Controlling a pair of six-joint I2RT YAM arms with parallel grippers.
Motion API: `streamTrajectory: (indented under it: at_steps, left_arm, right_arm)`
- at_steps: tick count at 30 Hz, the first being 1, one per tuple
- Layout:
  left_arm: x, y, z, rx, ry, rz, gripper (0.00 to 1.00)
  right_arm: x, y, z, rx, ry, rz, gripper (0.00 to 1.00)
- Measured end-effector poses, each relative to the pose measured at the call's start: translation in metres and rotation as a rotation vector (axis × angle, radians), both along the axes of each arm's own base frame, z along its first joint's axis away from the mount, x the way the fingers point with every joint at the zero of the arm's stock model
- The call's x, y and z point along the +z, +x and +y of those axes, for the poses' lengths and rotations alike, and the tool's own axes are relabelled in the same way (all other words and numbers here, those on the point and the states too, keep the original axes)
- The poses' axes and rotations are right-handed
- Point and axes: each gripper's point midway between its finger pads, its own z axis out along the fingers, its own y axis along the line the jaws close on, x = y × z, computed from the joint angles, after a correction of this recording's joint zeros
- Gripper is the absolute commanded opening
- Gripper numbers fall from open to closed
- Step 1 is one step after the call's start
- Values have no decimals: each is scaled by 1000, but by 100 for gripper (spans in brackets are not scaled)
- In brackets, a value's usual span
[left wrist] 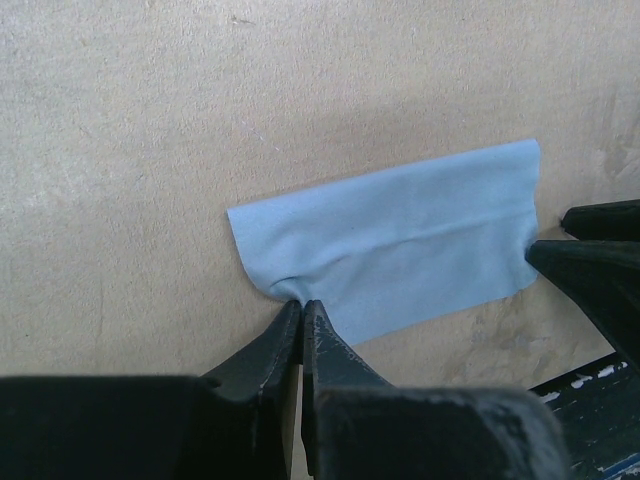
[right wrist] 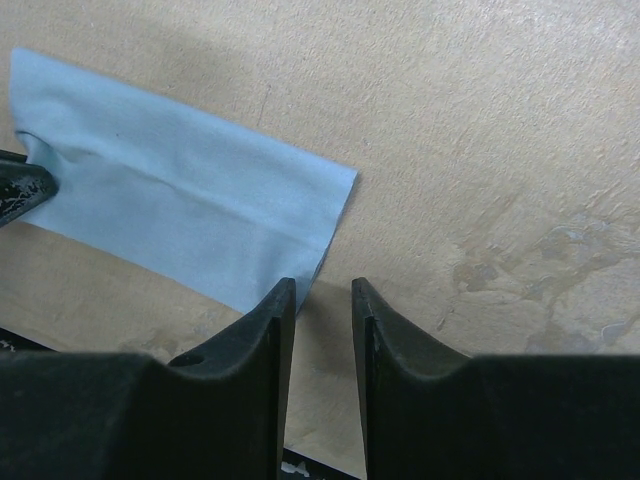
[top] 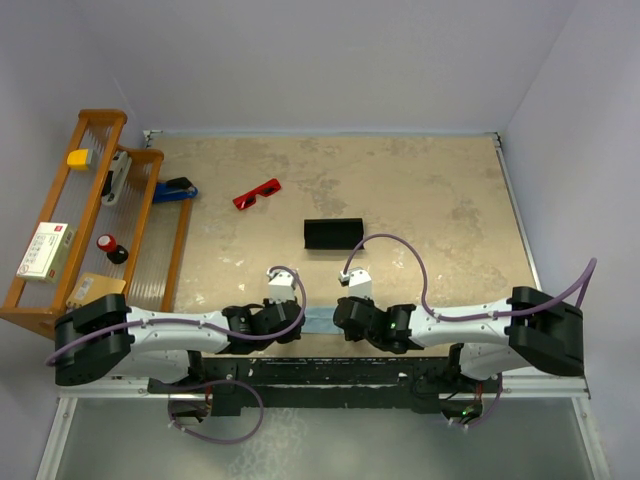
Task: Organize the sunglasses
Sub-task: Pick up the glasses cleaning cloth from the center of the board.
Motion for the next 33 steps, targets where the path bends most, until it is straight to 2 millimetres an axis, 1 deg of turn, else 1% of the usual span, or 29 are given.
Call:
streamTrajectory:
  at_steps: [12,19,25,29,33]
  left_arm:
    - [0,2,-5,-3,-12,-6,0]
    - [0,1,-6,-6,-14,-8,0]
    - [0,1,-7,-8,-15,-8,0]
    - [0,1,-7,-7,-15,-8,0]
    - [0,0,-7,-9,-15,-8,0]
  right_arm:
    - [0,0,7,4,24,2,31]
    - [0,-1,11,1,40,2,29]
    - [-1,-2,12,-2,31,-11,28]
    - [-1,-5,17,2,19,-16,27]
    - [-2,-7,20,1,10,-23,22]
